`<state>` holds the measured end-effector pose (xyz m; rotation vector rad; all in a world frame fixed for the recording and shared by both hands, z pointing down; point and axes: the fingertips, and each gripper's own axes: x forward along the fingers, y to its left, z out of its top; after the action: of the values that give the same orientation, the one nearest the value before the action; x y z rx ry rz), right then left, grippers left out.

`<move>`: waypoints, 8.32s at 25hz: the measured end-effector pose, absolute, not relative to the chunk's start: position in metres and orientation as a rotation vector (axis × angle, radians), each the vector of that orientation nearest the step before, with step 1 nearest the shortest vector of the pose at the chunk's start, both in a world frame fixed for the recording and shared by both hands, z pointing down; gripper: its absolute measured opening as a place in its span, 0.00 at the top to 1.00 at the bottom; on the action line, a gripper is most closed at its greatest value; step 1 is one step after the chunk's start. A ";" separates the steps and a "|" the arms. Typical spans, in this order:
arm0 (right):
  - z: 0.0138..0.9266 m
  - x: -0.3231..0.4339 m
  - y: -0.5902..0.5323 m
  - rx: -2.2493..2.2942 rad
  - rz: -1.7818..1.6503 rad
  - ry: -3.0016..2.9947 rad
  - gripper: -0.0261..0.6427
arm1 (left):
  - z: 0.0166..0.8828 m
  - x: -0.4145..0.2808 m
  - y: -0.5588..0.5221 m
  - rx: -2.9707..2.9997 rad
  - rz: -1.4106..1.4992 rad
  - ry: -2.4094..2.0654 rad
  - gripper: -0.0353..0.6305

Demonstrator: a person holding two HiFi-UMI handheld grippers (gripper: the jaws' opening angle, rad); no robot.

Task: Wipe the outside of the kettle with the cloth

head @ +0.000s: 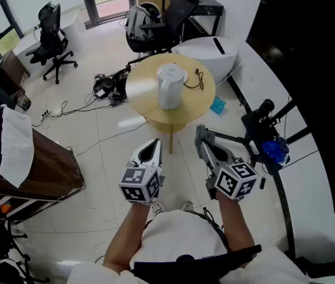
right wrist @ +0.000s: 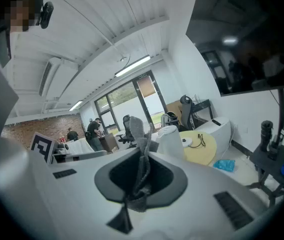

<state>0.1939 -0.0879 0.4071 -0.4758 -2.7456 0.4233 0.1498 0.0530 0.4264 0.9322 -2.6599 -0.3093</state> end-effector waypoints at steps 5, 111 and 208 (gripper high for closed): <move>0.407 0.190 -0.080 -0.465 0.423 -2.747 0.92 | 0.428 0.146 0.059 0.949 -0.313 -2.649 0.95; 0.514 -0.222 -0.065 -0.912 -0.453 -2.204 0.92 | 0.539 -0.117 -0.039 0.836 0.067 -2.569 0.70; 0.624 -0.099 -0.091 -0.560 0.188 -2.386 0.92 | 0.530 -0.135 -0.001 1.482 0.318 -2.200 0.70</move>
<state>-0.0995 -0.0910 0.6245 -0.5600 -2.3862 0.1882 -0.1355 -0.0010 0.5303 1.4822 -2.2004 0.3179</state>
